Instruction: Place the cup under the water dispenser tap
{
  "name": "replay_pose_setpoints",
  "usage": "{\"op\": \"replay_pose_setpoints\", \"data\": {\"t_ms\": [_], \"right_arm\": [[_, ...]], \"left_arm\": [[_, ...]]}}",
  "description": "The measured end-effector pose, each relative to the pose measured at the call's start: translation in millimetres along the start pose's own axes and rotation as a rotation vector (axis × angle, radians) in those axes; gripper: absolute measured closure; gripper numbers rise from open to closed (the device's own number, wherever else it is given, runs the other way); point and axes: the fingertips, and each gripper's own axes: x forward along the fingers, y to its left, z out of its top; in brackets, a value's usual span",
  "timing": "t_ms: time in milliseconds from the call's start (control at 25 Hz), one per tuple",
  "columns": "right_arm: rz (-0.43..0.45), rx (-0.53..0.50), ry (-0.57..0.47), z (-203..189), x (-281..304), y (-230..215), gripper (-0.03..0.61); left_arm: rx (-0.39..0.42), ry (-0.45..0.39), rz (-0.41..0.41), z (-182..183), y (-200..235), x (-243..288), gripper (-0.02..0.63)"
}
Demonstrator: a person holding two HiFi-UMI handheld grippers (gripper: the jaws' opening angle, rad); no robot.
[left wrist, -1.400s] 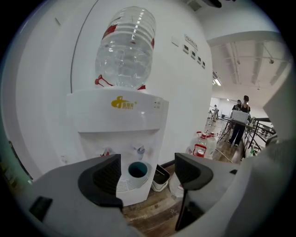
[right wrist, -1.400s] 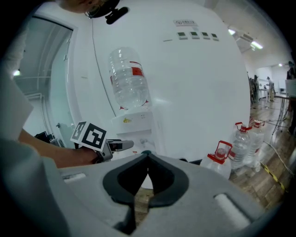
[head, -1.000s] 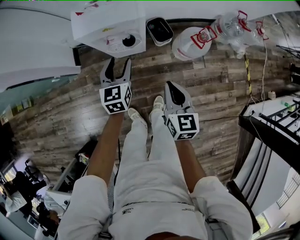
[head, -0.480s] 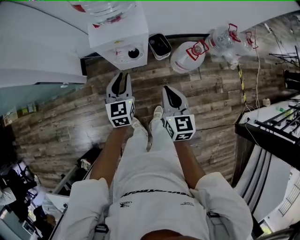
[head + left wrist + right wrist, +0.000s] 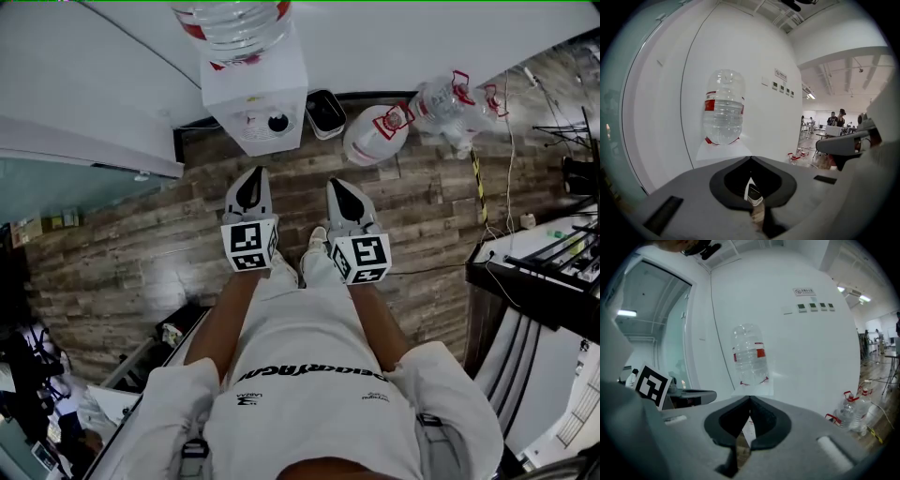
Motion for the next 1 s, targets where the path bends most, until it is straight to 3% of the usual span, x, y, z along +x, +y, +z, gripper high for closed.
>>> {"op": "replay_pose_setpoints", "data": {"t_ms": [640, 1000], "right_arm": [[0.008, -0.006, -0.067, 42.8, -16.5, 11.6, 0.580], [0.023, -0.027, -0.080, 50.2, -19.8, 19.6, 0.580]], "left_arm": [[0.028, -0.057, -0.110, 40.0, -35.0, -45.1, 0.616], [0.041, -0.073, -0.121, 49.0, -40.2, -55.3, 0.616]]}}
